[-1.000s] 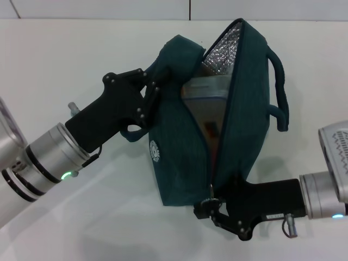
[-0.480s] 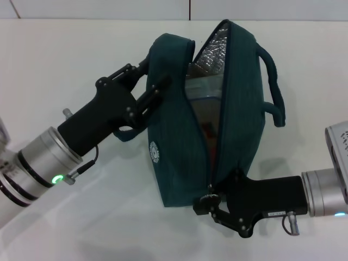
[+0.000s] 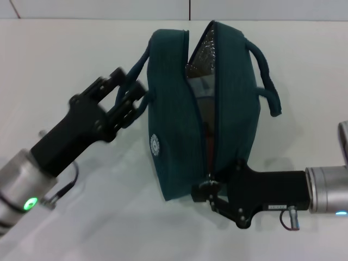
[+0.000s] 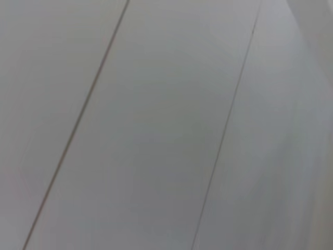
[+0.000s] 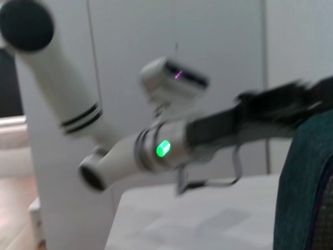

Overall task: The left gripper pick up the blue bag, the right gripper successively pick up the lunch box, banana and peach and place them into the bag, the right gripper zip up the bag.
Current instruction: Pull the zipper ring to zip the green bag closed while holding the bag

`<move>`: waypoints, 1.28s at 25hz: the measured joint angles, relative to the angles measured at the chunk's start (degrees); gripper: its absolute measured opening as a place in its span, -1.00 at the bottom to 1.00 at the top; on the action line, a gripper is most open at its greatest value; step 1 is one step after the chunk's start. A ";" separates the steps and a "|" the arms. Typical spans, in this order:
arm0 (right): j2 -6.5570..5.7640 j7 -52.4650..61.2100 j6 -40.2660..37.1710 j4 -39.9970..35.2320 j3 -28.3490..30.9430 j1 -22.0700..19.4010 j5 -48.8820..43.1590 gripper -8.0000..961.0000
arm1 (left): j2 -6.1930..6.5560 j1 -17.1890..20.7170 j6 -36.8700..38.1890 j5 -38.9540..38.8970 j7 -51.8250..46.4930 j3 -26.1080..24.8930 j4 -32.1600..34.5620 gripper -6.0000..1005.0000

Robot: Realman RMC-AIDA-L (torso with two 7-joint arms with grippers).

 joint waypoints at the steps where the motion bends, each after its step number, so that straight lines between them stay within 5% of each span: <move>1: 0.00 -0.10 -0.38 0.00 -0.01 -0.24 1.10 -0.92 | 0.11 0.94 0.68 0.03 0.00 0.09 0.02 0.17; 12: -0.22 -0.01 -0.37 0.15 2.13 0.05 5.28 -0.91 | -0.49 8.44 -0.85 1.22 8.75 0.74 -1.22 0.16; 22: -0.44 0.23 -3.22 0.77 8.69 0.07 5.37 -0.92 | -0.48 7.16 -4.91 1.36 14.10 9.06 -2.55 0.16; 32: -0.05 1.43 -2.94 2.79 8.79 1.72 5.38 -0.92 | -0.82 2.36 -7.23 5.54 13.54 9.48 -3.07 0.16</move>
